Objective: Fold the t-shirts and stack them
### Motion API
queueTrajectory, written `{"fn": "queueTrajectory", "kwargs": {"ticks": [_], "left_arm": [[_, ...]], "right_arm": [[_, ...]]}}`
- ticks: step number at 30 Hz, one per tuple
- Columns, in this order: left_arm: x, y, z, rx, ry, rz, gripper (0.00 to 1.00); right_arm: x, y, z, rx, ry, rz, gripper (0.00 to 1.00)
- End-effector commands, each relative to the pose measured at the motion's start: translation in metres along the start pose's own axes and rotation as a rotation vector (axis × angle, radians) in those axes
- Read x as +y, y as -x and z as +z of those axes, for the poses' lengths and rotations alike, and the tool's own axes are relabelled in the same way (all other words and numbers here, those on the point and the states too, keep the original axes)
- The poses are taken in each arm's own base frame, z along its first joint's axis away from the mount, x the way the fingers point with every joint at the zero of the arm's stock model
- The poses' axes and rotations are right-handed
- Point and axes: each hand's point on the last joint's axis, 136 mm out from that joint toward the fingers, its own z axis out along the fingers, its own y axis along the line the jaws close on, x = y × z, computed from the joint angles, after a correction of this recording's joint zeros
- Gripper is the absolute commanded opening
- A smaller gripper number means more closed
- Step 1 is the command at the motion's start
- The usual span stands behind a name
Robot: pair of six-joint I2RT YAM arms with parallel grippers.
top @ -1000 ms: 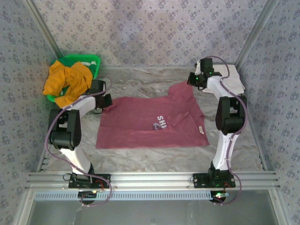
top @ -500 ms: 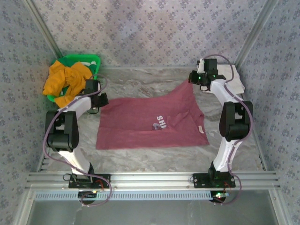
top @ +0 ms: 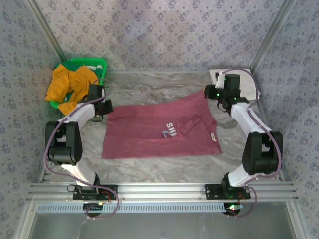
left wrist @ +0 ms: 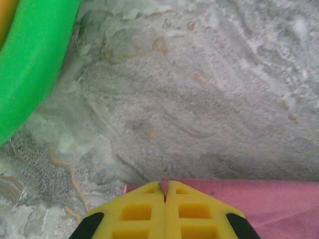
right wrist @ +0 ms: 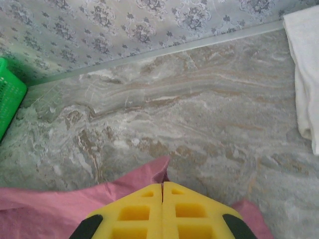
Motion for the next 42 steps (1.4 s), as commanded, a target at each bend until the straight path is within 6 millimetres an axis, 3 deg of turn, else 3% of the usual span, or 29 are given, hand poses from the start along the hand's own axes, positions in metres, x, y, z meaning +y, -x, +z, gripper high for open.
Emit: {"fn": "queueTrajectory", "kwargs": {"ticks": [1, 9, 13, 36, 42], "left_arm": [[0.013, -0.011, 0.000, 0.027, 0.038, -0.012, 0.00], [0.012, 0.001, -0.009, -0.002, 0.037, -0.017, 0.00], [0.013, -0.006, -0.014, 0.009, 0.034, -0.023, 0.00], [0.028, -0.050, -0.030, 0.091, 0.073, -0.040, 0.01], [0.035, -0.084, -0.030, 0.141, 0.078, -0.082, 0.15]], "right_arm": [[-0.005, -0.004, -0.013, -0.035, -0.022, -0.006, 0.00], [-0.005, 0.000, -0.028, -0.073, -0.026, 0.002, 0.00], [-0.002, -0.008, -0.036, -0.076, -0.017, 0.011, 0.00], [0.013, -0.083, -0.092, 0.000, -0.006, 0.044, 0.00], [0.005, -0.121, -0.106, 0.054, -0.037, 0.089, 0.01]]}}
